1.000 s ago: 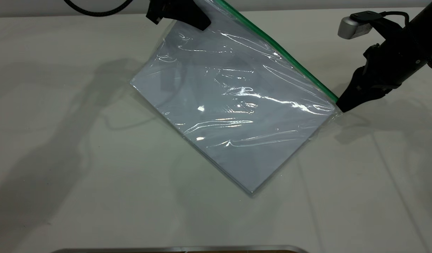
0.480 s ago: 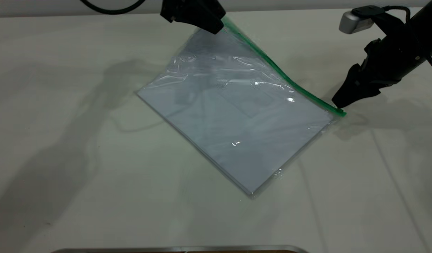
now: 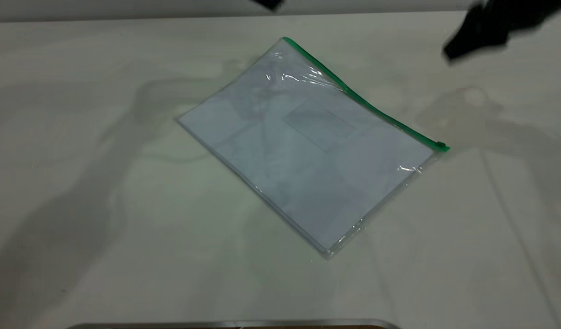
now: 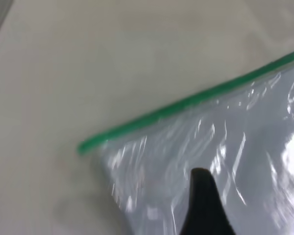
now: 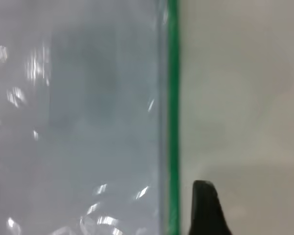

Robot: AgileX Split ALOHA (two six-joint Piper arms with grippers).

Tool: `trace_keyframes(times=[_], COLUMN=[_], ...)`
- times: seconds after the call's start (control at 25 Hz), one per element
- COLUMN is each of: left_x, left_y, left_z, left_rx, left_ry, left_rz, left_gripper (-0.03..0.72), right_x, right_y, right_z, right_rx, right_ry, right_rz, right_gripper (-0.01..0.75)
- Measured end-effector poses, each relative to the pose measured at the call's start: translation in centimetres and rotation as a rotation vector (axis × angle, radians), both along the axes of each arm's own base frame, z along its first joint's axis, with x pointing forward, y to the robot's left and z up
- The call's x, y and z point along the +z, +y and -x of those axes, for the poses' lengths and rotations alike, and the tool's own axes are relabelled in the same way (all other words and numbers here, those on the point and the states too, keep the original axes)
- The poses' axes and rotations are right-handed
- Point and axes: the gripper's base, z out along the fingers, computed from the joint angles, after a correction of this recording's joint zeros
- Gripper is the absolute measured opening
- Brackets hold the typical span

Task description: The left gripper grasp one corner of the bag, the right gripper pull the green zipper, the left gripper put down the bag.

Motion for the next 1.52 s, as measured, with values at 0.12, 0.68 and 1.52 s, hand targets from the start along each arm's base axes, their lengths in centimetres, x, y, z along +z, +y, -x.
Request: trace_keyframes(times=[0.12, 0.68, 1.52], left_x=[4.9, 25.9, 26.9], left_y=[1.1, 7.8, 15.4], left_z=[1.1, 10.1, 30.7], left_rx=[0.140, 0.730, 1.042], left_ry=[0.065, -0.078, -0.030], left_rz=[-0.068, -0.173, -0.176], left_gripper=[0.557, 0.560, 0.560], right_x=[6.3, 27.8, 21.1], right_y=[0.2, 0.1, 0.1], right_z=[0.8, 15.7, 34.7], right_rx=[-0.031, -0.182, -0.219], right_ry=[-0.113, -0.425, -0.217], right_rz=[-0.049, -0.173, -0.158], right_gripper=[0.518, 0.518, 0.518])
